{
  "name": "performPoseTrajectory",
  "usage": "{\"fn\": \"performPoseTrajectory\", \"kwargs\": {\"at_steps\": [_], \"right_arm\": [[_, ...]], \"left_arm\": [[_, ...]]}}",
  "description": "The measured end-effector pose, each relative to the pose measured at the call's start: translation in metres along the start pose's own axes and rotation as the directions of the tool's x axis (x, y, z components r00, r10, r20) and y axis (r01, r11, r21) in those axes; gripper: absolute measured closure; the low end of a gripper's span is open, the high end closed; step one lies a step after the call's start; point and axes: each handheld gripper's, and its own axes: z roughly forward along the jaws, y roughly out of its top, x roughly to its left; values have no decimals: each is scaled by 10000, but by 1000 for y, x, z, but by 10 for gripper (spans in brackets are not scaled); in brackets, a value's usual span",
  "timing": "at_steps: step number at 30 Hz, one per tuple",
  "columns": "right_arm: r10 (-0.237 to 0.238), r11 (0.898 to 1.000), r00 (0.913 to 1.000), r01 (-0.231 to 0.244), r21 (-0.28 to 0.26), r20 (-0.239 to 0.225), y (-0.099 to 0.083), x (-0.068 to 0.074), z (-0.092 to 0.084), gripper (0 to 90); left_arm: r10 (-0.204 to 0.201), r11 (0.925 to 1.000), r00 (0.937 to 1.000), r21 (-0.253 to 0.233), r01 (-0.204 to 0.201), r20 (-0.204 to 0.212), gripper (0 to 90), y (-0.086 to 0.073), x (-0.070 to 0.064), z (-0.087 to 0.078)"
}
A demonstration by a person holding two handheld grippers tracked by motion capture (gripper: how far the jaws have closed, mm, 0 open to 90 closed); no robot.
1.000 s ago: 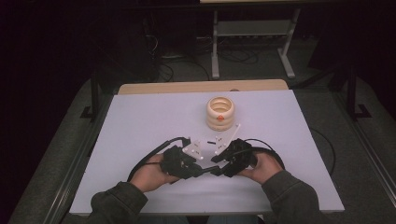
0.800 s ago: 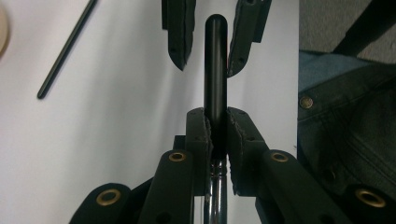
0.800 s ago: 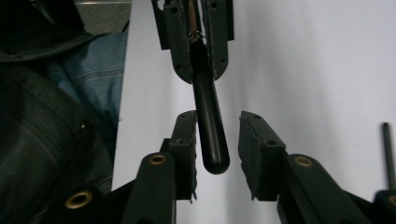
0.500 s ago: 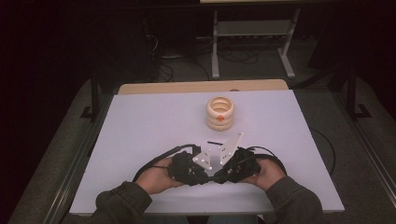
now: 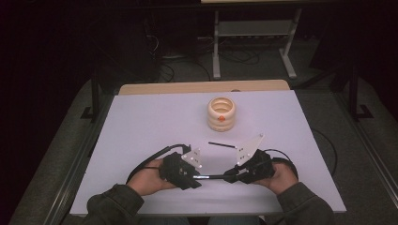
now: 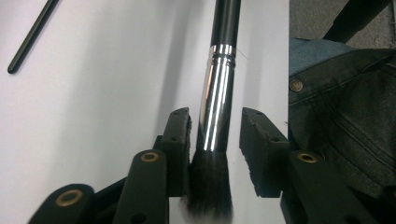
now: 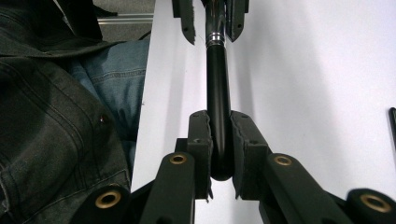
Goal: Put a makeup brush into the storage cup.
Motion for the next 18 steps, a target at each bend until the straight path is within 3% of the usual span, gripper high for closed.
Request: {"fn": "performPoseTrajectory", "kwargs": {"at_steps": [6,10,12,15,18], "right_arm": [[-151,9998,9999,152,130,-78,1,1,6,780],[361,9986,9992,-354,404,-161,3,-1,11,685],[333,9977,9994,-329,601,-64,5,-1,13,652],[342,9955,9994,-332,893,-94,8,0,18,658],[268,9930,9995,-246,1159,-178,9,2,23,748]], "left_arm": [[395,9991,9992,174,-396,78,769,0,-2,1],[406,9975,9992,578,-407,29,777,1,-3,2],[465,9958,9989,784,-462,-18,778,2,-4,2],[600,9923,9982,1093,-587,-83,779,4,-6,5],[715,9912,9974,1122,-702,-71,779,6,-8,6]]}}
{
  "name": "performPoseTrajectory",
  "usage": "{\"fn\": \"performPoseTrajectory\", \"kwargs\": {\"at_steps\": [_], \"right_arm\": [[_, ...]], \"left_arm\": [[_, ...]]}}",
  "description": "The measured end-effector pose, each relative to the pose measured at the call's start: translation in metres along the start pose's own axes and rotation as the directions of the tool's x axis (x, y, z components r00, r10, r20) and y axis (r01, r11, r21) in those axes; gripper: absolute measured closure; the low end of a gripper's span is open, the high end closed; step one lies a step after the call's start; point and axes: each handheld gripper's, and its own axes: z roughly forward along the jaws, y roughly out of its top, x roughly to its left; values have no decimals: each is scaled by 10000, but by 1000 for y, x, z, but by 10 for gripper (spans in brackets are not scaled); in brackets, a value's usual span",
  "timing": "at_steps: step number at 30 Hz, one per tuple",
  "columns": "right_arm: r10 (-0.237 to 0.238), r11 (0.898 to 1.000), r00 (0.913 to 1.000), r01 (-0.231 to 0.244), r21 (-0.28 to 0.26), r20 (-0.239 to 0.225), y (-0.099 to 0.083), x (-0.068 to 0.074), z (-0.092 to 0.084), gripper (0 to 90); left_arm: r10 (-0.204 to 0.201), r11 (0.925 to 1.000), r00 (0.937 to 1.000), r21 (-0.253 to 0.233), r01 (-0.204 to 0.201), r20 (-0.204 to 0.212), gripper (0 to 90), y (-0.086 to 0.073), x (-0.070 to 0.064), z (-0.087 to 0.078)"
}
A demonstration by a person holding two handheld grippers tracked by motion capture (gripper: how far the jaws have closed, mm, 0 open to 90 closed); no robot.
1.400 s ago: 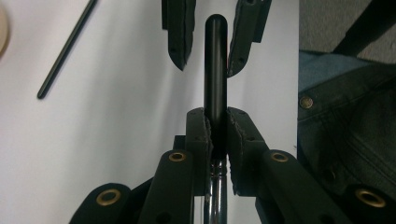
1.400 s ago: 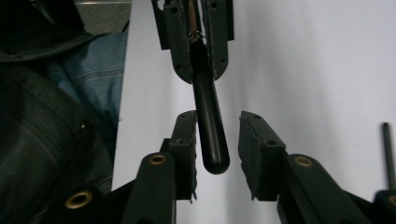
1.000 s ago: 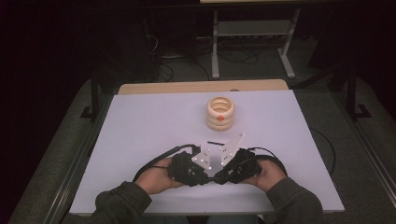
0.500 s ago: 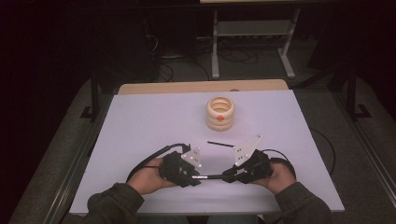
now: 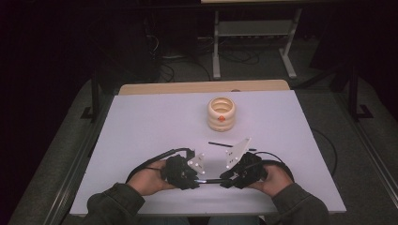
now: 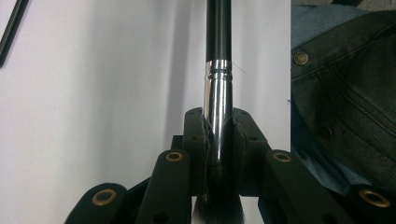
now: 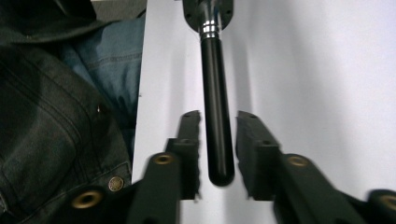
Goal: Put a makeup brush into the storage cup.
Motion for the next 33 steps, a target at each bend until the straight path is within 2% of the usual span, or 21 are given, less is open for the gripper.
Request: {"fn": "performPoseTrajectory", "kwargs": {"at_steps": [3,9,11,14,16,19,24,27,30,33], "right_arm": [[-237,9994,9997,238,237,-9,1,4,5,779],[-358,9992,9992,361,-165,156,-3,9,2,782],[-389,9988,9991,393,-306,153,-5,10,1,782],[-374,9976,9989,390,-572,277,-7,11,-2,782],[-368,9961,9989,390,-794,285,-9,11,-5,782],[-428,9927,9987,458,-1118,294,-9,11,-7,782],[-527,9904,9973,588,-1250,518,-9,11,-6,782],[-461,9905,9972,534,-1267,594,-8,10,-4,780],[-538,9916,9965,607,-1139,634,-7,10,0,779],[-457,9938,9975,508,-990,536,-6,9,4,767]], "left_arm": [[158,9999,9999,20,-157,-44,778,0,-2,1],[90,9983,9998,-579,-81,158,770,-6,-2,-1],[-49,9964,9998,-849,67,211,749,-7,-1,-3],[-332,9914,9983,-1253,389,477,661,-11,3,-6],[-556,9891,9965,-1325,636,631,624,-14,5,-5],[-792,9846,9938,-1497,902,777,619,-16,5,-2],[-715,9820,9940,-1691,847,830,652,-15,7,-4],[-658,9813,9952,-1760,776,722,716,-15,7,-6],[-775,9784,9943,-1861,900,735,767,-16,8,-7],[-624,9835,9958,-1659,728,671,774,-16,7,-6]]}}
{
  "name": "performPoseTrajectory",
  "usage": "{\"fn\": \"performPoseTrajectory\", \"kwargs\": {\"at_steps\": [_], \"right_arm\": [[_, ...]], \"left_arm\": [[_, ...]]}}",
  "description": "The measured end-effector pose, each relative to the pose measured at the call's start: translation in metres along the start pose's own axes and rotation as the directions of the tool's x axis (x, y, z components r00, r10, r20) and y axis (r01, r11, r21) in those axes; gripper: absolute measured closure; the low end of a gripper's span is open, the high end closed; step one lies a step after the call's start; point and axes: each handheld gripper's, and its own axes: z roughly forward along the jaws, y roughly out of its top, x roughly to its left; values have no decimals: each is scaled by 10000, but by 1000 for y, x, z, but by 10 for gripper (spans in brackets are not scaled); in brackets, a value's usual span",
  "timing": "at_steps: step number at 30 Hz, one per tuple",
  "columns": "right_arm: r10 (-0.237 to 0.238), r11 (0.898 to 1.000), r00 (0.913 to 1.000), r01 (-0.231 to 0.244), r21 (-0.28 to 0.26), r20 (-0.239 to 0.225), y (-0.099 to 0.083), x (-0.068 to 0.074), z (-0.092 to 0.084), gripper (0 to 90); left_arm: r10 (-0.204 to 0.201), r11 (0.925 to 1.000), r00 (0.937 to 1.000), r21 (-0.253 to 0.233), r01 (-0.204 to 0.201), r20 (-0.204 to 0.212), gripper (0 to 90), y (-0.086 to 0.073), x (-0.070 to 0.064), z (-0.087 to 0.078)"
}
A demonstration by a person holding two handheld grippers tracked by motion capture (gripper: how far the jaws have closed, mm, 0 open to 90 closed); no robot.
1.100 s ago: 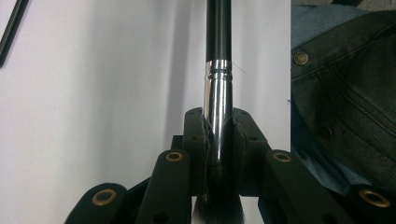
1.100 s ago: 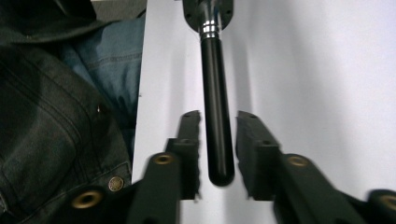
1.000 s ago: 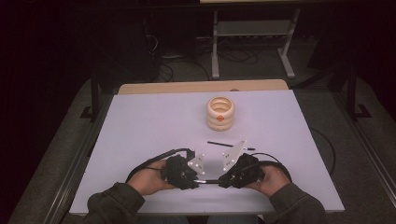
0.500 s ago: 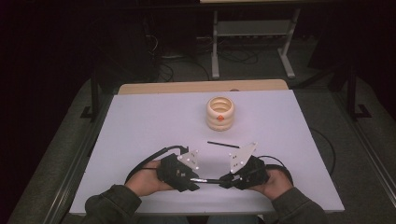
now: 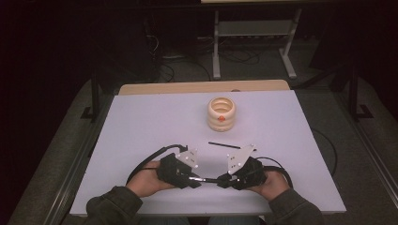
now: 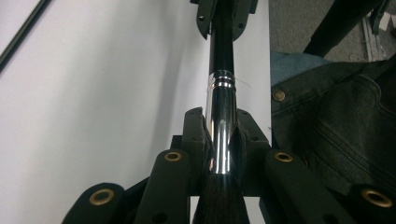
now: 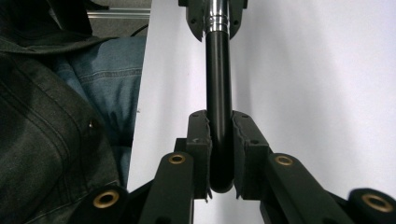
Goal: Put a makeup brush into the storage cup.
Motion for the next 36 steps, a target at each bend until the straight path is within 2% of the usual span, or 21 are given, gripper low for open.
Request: {"fn": "performPoseTrajectory", "kwargs": {"at_steps": [3,5,6,7,9,13,14,16,18,20,22,24,26,27,28,29,32,35,36], "right_arm": [[402,9986,9991,-406,341,138,1,-3,3,681],[457,9983,9985,-467,342,301,3,-1,4,607],[433,9985,9982,-447,321,411,4,-1,5,603],[491,9981,9982,-503,352,349,5,0,5,609],[377,9979,9980,-403,507,513,7,2,5,612],[286,9977,9990,-305,600,334,11,4,7,652],[225,9974,9992,-248,678,344,12,5,8,672],[19,9960,9997,-40,887,234,13,7,12,769],[-96,9948,9998,79,1016,164,13,8,15,779],[46,9962,10000,-50,869,53,10,8,16,781],[181,9981,9998,-185,587,83,7,8,16,783],[360,9985,9993,-366,417,140,1,8,15,783],[601,9980,9979,-605,159,232,-4,6,12,783],[808,9967,9965,-806,-87,230,-6,4,9,783],[1196,9915,9923,-1176,-565,334,-8,2,4,783],[1196,9915,9923,-1176,-565,334,-8,2,4,783],[1742,9781,9845,-1704,-1192,220,-6,2,-1,782],[1892,9755,9814,-1843,-1203,310,-4,0,3,780],[2019,9731,9790,-1971,-1197,293,-3,-1,5,778]], "left_arm": [[146,9996,9999,244,-145,-50,777,0,-1,0],[174,9995,9998,270,-173,-21,778,0,-1,1],[161,9994,9998,313,-158,-68,778,0,-2,1],[121,9992,9998,383,-115,-143,778,1,-3,3],[157,9981,9996,594,-143,-228,778,1,-4,4],[124,9985,9995,546,-109,-278,778,1,-4,5],[168,9984,9995,550,-153,-280,778,1,-4,5],[202,9983,9997,542,-193,-157,777,2,-5,6],[334,9981,9990,530,-318,-294,775,2,-7,6],[240,9991,9994,354,-232,-240,766,0,-7,5],[-80,9999,9998,79,81,-187,672,-4,-3,1],[-308,9994,9995,-180,306,-121,627,-10,1,-2],[-733,9960,9973,-516,731,-16,601,-15,4,-4],[-912,9934,9958,-693,911,21,595,-17,5,-5],[-968,9927,9953,-722,970,56,587,-19,6,-6],[-1099,9903,9939,-845,1099,53,587,-19,6,-6],[-1197,9853,9928,-1226,1186,-11,586,-18,8,-9],[-1315,9791,9913,-1569,1292,-43,614,-14,8,-12],[-1400,9786,9901,-1539,1368,-103,627,-13,8,-12]]}}
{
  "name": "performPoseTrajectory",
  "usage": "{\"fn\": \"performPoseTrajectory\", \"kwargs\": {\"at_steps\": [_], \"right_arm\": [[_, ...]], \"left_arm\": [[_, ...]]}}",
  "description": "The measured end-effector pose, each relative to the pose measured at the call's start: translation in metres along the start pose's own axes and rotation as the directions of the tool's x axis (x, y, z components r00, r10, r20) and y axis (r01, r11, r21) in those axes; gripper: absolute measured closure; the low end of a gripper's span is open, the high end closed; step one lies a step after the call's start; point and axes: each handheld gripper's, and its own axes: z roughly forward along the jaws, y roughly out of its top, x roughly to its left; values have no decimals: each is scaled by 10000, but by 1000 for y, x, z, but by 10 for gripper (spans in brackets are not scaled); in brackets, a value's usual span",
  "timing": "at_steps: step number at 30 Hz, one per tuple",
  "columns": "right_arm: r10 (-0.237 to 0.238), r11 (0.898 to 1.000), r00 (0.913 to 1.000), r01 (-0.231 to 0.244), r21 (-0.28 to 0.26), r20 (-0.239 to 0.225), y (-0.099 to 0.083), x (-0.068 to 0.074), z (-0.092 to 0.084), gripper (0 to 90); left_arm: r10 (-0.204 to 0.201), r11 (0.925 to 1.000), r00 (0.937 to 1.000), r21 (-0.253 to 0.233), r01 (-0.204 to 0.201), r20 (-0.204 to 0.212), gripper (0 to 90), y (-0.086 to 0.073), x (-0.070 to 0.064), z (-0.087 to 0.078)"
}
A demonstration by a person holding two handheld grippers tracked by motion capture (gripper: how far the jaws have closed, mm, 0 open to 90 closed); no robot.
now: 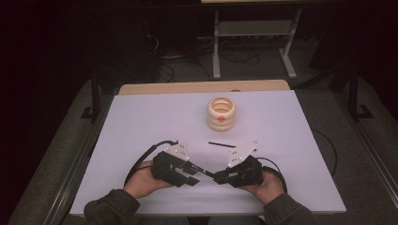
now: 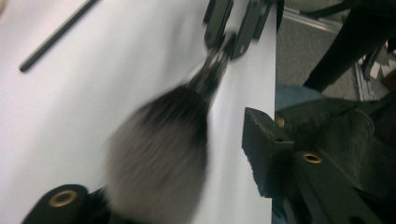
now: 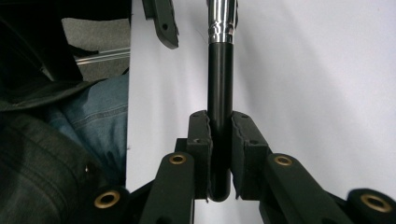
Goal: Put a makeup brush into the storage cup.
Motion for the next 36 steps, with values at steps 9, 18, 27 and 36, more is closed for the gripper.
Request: {"fn": "performPoseTrajectory", "kwargs": {"at_steps": [9,18,27,36], "right_arm": [[-124,9991,9999,120,400,87,4,-3,18,780],[-480,9971,9988,481,597,-24,10,-1,33,779],[-227,9984,9997,232,518,-103,16,3,34,715],[54,9998,9993,-48,177,-372,16,3,33,781]], "left_arm": [[-488,9979,9983,-434,475,-317,648,6,2,-1],[-744,9919,9968,-1007,769,284,766,9,4,-4],[-510,9962,9987,-699,514,73,775,12,0,-2],[-597,9926,9982,-1052,599,52,729,12,1,-5]]}}
